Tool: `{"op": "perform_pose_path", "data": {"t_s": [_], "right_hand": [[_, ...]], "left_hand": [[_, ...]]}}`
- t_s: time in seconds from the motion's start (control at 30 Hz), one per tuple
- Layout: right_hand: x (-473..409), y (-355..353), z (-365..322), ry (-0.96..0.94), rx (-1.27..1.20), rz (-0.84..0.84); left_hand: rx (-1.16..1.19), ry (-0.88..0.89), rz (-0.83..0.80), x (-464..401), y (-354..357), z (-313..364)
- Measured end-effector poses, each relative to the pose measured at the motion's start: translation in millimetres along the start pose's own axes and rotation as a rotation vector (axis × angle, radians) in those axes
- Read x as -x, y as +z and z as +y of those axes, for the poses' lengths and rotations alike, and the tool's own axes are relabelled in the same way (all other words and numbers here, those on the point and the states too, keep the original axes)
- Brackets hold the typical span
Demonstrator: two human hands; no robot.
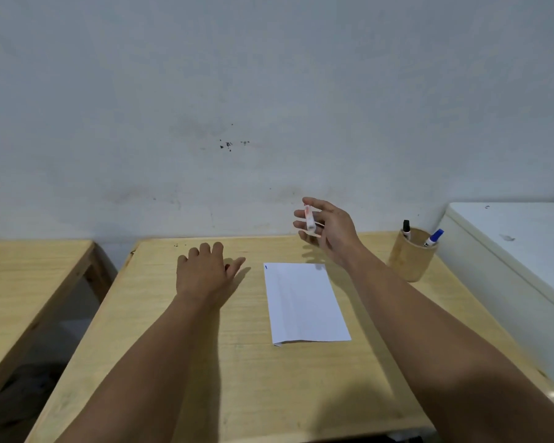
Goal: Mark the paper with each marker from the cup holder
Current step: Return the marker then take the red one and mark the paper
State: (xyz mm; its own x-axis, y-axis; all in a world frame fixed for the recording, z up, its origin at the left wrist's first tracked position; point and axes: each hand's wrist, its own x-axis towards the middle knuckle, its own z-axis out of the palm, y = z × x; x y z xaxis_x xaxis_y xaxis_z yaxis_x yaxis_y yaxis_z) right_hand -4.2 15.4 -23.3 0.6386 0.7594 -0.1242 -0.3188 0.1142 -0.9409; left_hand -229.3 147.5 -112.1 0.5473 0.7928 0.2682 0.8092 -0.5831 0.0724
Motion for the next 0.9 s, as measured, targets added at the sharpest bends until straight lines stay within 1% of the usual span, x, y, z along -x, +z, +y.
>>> {"op": "perform_pose_path", "data": {"t_s": [0.07,0.13,0.17,0.23,0.3,0.33,0.4,0.5,0.63,0.8,0.9], "right_hand": [[4,0,1,-0.032,0.007,-0.038],[8,4,5,-0.054,0.070,-0.021],[7,7,8,-0.068,0.122,0.012],[6,14,18,-0.081,0.225,0.057],[8,19,33,-0.073,0.275,0.046],[9,20,43,-0.066,0.289,0.027],[12,21,62,-0.066,0.332,0.000],[11,23,86,-0.054,0.412,0.035],[11,19,110,-0.058,0.441,0.087],[10,16,120,-0.068,0.467,0.097],[9,16,122,-0.075,0.484,0.087]], "left_hand": [[0.102,0.100,0.106,11,-9,7],[0.195,0.278,0.131,28,-12,19],[0.235,0.355,0.092,37,-11,25],[0.296,0.421,-0.056,51,-4,33],[0.285,0.414,-0.176,59,6,36],[0.268,0.409,-0.197,61,11,36],[0.264,0.403,-0.195,62,15,36],[0.262,0.404,-0.178,64,16,36],[0.267,0.393,-0.200,64,16,36],[0.219,0.336,-0.207,71,16,29],[0.230,0.311,-0.197,75,15,29]]}}
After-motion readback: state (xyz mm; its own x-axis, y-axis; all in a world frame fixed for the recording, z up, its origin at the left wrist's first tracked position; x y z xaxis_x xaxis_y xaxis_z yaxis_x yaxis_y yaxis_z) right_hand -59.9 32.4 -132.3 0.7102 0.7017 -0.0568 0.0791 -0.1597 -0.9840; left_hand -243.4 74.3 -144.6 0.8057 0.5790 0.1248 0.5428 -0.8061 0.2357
